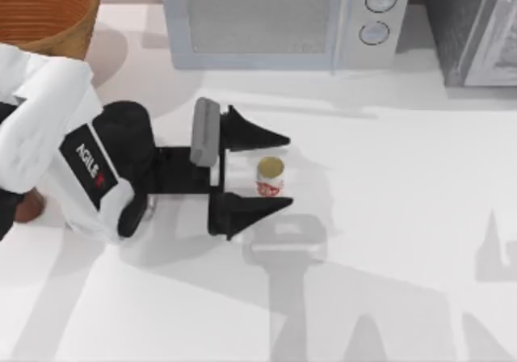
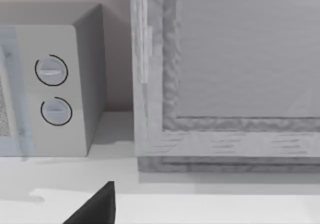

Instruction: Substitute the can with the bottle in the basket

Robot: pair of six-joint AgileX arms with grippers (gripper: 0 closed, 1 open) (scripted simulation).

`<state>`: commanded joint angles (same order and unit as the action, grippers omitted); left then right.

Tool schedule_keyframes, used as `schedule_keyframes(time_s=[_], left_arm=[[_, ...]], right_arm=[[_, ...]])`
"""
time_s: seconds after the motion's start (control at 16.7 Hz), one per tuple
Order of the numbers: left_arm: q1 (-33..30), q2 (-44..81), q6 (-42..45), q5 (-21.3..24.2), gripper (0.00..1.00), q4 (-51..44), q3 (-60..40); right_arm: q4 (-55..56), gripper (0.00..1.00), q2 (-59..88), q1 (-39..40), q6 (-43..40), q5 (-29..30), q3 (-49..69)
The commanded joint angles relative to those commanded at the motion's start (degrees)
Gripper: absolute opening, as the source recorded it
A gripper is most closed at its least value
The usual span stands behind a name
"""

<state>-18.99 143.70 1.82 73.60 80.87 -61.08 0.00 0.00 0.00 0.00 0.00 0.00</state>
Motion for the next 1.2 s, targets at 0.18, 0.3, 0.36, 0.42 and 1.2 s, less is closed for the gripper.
schedule_keyframes(time_s=[0.18,0.3,0.36,0.42,1.2], left_arm=[[1.37,-3.5,-0.48,-2.69,1.0,-3.25,2.49],[3.05,-8.85,-0.65,-6.37,1.0,-7.57,5.6],[4.02,-12.43,-0.62,-8.66,1.0,-10.18,7.45],[5.06,-16.6,-0.54,-11.21,1.0,-13.04,9.47],[17.17,-103.13,0.31,-53.67,1.0,-59.42,43.43]], right_arm=[[0.0,1.0,0.0,0.0,0.0,0.0,0.0],[0.0,1.0,0.0,0.0,0.0,0.0,0.0],[0.0,1.0,0.0,0.0,0.0,0.0,0.0],[0.0,1.0,0.0,0.0,0.0,0.0,0.0],[0.0,1.0,0.0,0.0,0.0,0.0,0.0]])
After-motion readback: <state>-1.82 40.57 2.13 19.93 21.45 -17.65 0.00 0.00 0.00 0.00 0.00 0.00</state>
